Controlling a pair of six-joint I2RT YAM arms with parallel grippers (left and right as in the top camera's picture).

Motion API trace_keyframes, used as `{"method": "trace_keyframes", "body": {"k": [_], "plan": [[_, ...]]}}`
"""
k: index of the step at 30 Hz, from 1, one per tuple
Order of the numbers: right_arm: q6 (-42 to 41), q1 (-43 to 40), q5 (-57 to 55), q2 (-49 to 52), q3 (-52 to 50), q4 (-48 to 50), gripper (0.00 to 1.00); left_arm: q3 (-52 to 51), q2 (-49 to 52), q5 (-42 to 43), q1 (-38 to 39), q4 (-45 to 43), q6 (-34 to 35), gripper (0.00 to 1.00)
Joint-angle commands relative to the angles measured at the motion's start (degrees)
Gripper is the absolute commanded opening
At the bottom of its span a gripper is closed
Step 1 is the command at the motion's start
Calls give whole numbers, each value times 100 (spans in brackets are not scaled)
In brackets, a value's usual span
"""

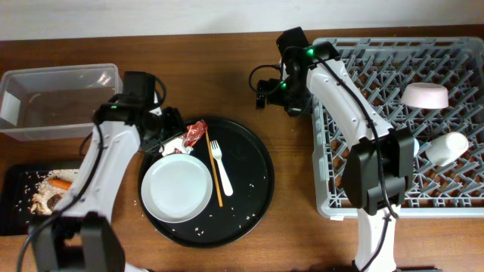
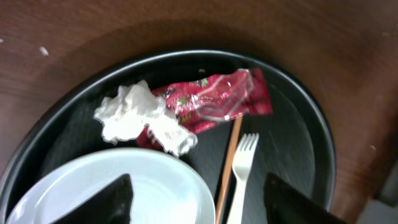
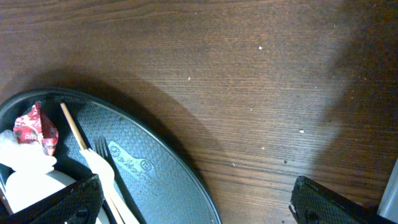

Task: Sort waste into correct bins and load items into the dishwasher rack
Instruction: 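Reach the left gripper to the white tissue on the round tray, then grasp the tissue and drop it into the clear plastic bin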

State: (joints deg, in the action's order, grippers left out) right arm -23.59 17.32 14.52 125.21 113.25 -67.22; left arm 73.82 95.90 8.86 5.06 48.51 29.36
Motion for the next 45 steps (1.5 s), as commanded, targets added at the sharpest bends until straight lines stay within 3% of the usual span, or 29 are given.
{"method": "trace_keyframes", "body": {"k": [1,5,8,13,14,15,20,28,32,35,36,40,45], "plan": [[-7,-24,24,63,70,2,99,15,634,-186,44,-225,133,58],[-7,-24,24,63,70,2,99,15,1333,-317,48,-481,212,57],[-7,-24,24,63,70,2,99,15,1403,-444,52,-527,210,50],[-7,-24,24,63,70,2,99,17,1401,-433,55,-518,208,15],[-7,-24,24,63,70,2,99,22,1401,-415,55,-476,210,4],[-7,-24,24,63,70,2,99,68,1397,-417,55,-348,210,1],[-7,-24,24,63,70,2,99,608,988,-415,55,485,208,1],[-7,-24,24,63,70,2,99,702,-94,-623,42,334,205,1],[-7,-24,24,63,70,2,99,702,-111,-1836,39,-105,186,1],[-7,-24,24,63,70,2,99,702,-109,-3425,-2,-721,184,1],[-7,-24,24,63,70,2,99,702,-109,-3530,-103,-887,179,1],[-7,-24,24,63,70,2,99,702,-96,-2476,-813,-1561,-697,1],[-7,-24,24,63,70,2,99,702,131,-2170,-2002,-2179,-721,3]]}}
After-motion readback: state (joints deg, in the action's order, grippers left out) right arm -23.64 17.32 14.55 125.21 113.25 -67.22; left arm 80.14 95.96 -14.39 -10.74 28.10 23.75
